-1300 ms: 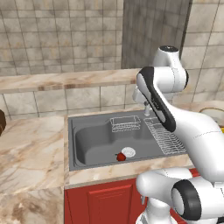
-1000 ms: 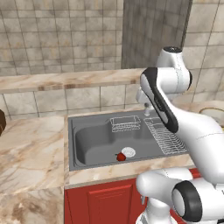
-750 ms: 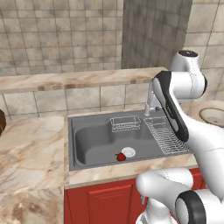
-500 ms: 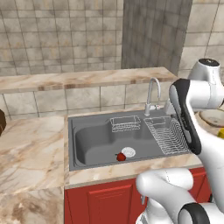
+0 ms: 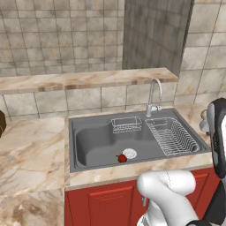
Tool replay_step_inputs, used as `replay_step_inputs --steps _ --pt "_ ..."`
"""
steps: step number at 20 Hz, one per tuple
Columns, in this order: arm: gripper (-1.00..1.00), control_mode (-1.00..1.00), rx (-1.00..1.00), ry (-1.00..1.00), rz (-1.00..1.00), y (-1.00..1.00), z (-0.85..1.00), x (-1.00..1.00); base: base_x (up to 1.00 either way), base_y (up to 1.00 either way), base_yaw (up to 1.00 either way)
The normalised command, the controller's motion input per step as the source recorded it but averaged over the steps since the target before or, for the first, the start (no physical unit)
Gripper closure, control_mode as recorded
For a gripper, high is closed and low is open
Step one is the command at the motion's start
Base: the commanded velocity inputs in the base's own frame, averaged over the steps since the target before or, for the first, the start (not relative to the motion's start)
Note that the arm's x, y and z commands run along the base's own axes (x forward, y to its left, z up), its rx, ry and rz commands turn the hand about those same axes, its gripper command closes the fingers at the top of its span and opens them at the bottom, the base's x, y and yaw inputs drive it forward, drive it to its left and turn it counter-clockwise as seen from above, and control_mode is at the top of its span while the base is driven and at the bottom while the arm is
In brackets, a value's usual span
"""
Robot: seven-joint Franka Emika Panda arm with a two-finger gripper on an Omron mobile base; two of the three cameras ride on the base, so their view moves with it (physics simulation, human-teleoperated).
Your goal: Clear the mugs and bowl far away from the sink.
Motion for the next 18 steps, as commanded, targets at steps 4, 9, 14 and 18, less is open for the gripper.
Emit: replay_step_inputs --steps 4,9,14,18 --pt "-1.00 -1.00 0.01 0.00 -0.25 -1.00 -0.27 -0.49 0.00 0.00 0.00" --pt "-1.00 -1.00 0.00 0.00 -0.27 -0.99 -0.20 -0.35 0.00 0.00 0.00" --pt "-1.00 -1.00 0.00 0.00 -0.14 -0.75 -0.11 -0.04 0.00 0.00 0.00" --pt "-1.00 -1.00 0.00 0.00 0.01 -0.22 -0.01 0.15 0.00 0.00 0.00"
